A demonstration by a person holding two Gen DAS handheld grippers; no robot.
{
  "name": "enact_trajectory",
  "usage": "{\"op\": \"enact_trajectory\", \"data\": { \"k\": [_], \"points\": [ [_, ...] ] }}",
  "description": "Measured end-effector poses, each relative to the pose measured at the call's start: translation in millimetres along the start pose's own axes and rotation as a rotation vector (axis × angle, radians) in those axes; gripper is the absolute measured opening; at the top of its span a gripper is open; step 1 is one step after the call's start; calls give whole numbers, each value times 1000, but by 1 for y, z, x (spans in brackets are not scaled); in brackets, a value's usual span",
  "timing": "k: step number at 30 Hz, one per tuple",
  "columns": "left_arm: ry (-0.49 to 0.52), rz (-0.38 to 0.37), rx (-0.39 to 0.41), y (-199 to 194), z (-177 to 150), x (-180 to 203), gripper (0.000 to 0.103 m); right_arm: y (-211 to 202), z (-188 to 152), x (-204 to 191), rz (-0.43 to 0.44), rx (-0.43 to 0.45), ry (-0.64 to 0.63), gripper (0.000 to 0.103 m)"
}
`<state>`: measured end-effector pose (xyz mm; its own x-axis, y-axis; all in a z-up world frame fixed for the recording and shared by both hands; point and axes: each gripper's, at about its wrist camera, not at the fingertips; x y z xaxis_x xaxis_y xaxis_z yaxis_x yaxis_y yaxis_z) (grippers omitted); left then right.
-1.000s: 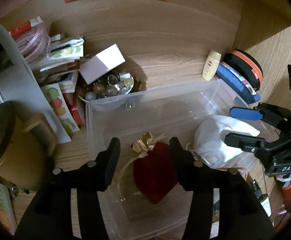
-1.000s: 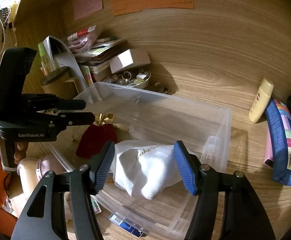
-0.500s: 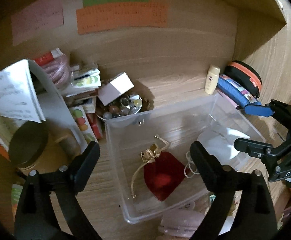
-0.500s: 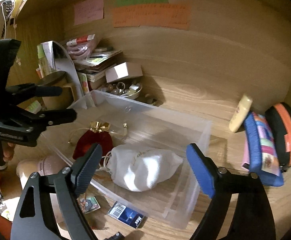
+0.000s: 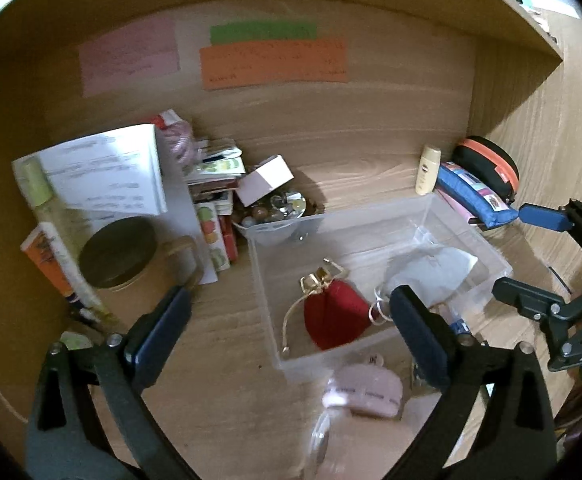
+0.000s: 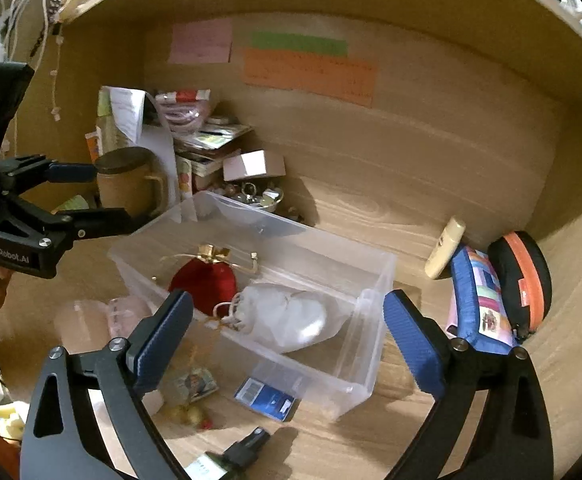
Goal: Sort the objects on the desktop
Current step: 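Open both tools to release the pouches into the box and withdraw, then grasp the white plastic cup with left tool while right tool grasps green glass bottle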
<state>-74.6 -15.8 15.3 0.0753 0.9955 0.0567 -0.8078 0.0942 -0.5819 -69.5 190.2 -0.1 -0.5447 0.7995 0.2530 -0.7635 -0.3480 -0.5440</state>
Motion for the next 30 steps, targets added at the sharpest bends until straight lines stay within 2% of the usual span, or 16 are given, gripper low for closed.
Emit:
{"op": "enact_trajectory", "data": {
  "k": [9,18,22,30],
  "points": [
    [-6,17,7,-29,-26,2,101,-32,-15,-17,-12,12,22,96],
    [-26,7,0,-50,-53,6,101,-60,-36,-17,-27,16,74,97],
    [-42,-5,-14,-52,-65,6,101,-62,-47,-16,-17,7,111,103],
    [-46,-33,-88,-37,-89,13,101,-51,-70,-26,21,-52,143,103]
  ]
}}
Point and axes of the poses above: each gripper's, at about its wrist camera, not at the fingertips, and y roughly the way its jaws point, x to its right, z to its top, and after that the axes turned 7 degrees about -y, right-handed
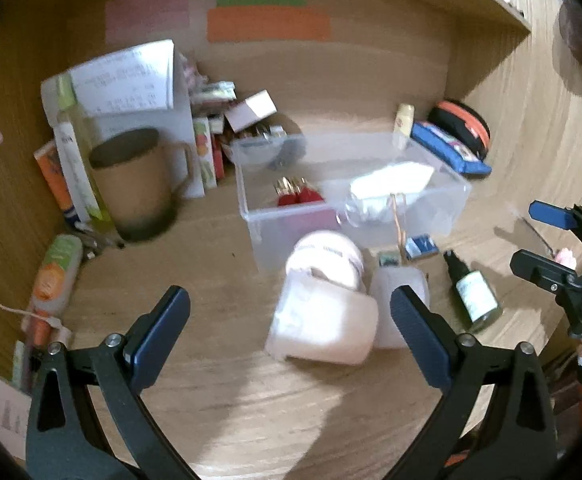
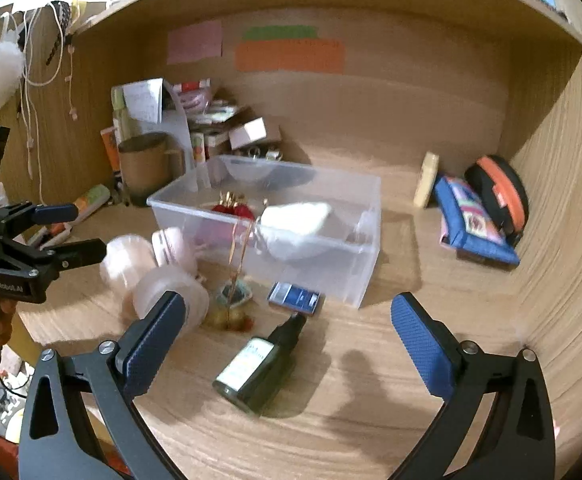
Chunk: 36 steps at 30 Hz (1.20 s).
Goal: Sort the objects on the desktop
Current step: 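Grasp the white plastic cup with left tool while right tool grasps green glass bottle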
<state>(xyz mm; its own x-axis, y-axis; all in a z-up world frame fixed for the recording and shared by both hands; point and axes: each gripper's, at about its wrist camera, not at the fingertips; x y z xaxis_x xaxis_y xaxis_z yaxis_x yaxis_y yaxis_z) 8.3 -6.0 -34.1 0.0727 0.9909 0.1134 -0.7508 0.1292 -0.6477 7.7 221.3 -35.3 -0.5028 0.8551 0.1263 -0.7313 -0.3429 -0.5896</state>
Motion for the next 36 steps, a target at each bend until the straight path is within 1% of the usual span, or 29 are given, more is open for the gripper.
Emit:
{"op": "enact_trajectory", "data": {
  "k": [4,9,12,15,19,20,22,23,26,28,30,32,33,35,36],
  "points": [
    [7,-2,-55,16,-12,3,101,9,-13,-2,31,-38,15,103],
    [3,-19,-108,29,-23,2,101,27,-30,-3,106,-113,58,103],
    [-5,-21,-138,38,-26,0,102,36,-38,-4,124,-142,73,103],
    [-17,-28,-156,45,-26,-1,102,40,-42,-3,135,-144,83,101],
    [-21,-30,-160,52,-24,1,102,46,-44,3,203,-150,141,100],
    [-18,-25,-156,53,-23,2,102,48,-44,5,206,-153,154,97],
    [-11,-18,-146,54,-21,4,102,51,-45,8,206,-162,159,82],
    [-8,-13,-137,54,-20,4,102,52,-45,9,207,-167,158,80],
    [1,-12,-126,55,-16,6,102,55,-45,8,201,-173,149,76],
    [9,-5,-121,57,-14,7,102,58,-44,6,200,-176,136,69],
    [13,-1,-119,60,-13,9,102,59,-43,1,191,-174,114,65],
    [18,6,-118,61,-12,10,101,60,-42,0,186,-173,101,65],
    [21,7,-111,60,-12,11,96,60,-42,-1,182,-170,99,64],
    [20,-13,-115,59,-13,10,90,60,-42,0,184,-166,98,58],
    [20,-23,-117,59,-13,10,86,60,-43,1,185,-164,100,58]
  ]
}}
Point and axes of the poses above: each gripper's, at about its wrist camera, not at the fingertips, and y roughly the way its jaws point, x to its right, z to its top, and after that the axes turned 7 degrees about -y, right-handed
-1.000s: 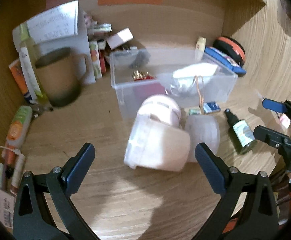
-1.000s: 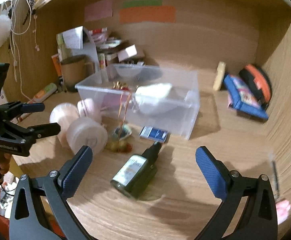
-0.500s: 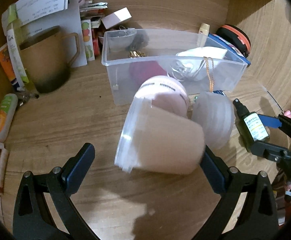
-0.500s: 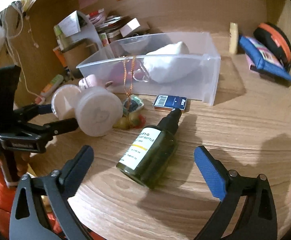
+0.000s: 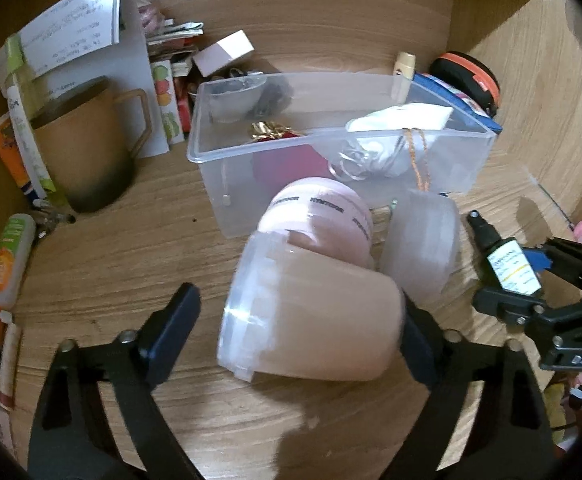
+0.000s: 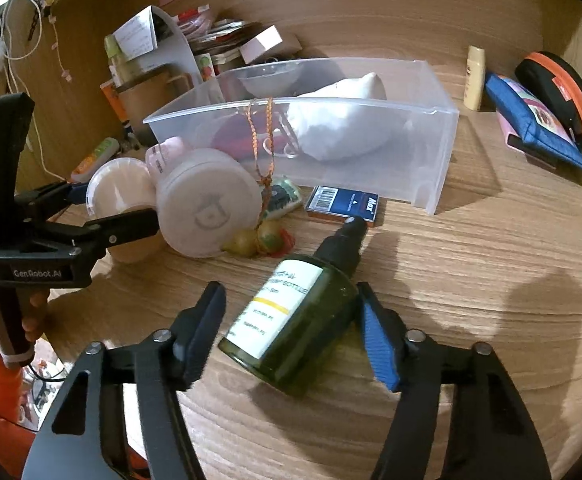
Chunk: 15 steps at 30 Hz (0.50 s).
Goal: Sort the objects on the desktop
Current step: 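Grasp the white plastic cup with left tool while right tool grasps green glass bottle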
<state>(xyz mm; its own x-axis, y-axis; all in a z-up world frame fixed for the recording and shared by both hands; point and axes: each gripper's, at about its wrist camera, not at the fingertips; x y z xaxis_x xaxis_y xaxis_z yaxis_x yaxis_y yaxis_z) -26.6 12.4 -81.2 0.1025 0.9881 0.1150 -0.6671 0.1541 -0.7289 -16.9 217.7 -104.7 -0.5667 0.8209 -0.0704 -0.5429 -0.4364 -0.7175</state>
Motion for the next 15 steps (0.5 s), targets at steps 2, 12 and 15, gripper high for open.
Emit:
{"op": "enact_trajectory", "data": {
  "k": [2,12,15],
  "points": [
    [8,-2,6,-1,-1,2,82,-1,-1,2,4,4,6,58],
    [-23,-3,32,-15,-7,5,69,-19,1,13,17,70,37,57],
    [-58,-16,44,-21,-7,0,67,-23,2,15,15,83,48,57]
  ]
}}
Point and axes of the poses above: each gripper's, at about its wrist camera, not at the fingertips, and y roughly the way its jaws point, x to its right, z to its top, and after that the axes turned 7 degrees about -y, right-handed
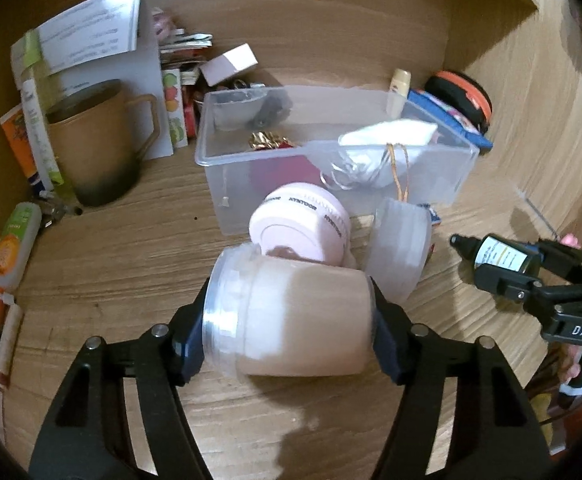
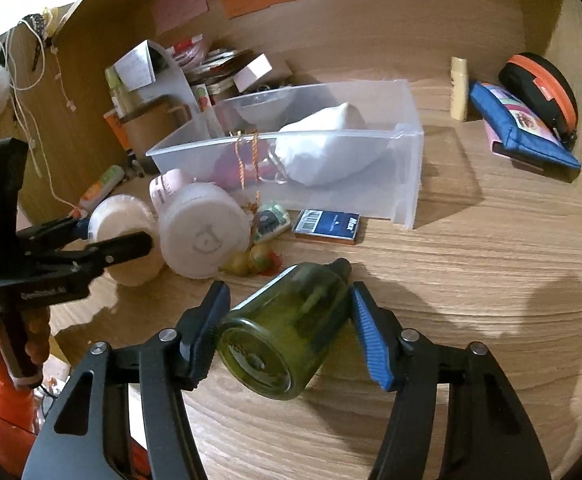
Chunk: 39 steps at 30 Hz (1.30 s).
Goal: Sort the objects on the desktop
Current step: 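Grasp the white plastic cup with left tool while right tool grasps green glass bottle, then carry the cup and bottle over the box and lower them inside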
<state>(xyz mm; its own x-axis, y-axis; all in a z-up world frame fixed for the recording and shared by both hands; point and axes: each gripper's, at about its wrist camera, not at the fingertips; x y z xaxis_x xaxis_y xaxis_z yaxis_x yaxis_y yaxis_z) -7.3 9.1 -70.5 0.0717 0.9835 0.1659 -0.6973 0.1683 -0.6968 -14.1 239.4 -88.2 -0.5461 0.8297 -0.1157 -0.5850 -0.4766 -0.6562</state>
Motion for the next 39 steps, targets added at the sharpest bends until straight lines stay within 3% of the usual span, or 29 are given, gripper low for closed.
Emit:
{"op": "enact_trajectory", "data": {
  "k": [11,30,39],
  "points": [
    [-88,-11,36,-17,6,-11,66,-20,8,1,-6,65,-7,56],
    [-78,11,176,-55,46,-15,66,-59,46,-11,-44,209,-103,56],
    [-47,-25,199,-56,75,-12,66,-64,78,-5,-60,269,-145,56]
  ]
}}
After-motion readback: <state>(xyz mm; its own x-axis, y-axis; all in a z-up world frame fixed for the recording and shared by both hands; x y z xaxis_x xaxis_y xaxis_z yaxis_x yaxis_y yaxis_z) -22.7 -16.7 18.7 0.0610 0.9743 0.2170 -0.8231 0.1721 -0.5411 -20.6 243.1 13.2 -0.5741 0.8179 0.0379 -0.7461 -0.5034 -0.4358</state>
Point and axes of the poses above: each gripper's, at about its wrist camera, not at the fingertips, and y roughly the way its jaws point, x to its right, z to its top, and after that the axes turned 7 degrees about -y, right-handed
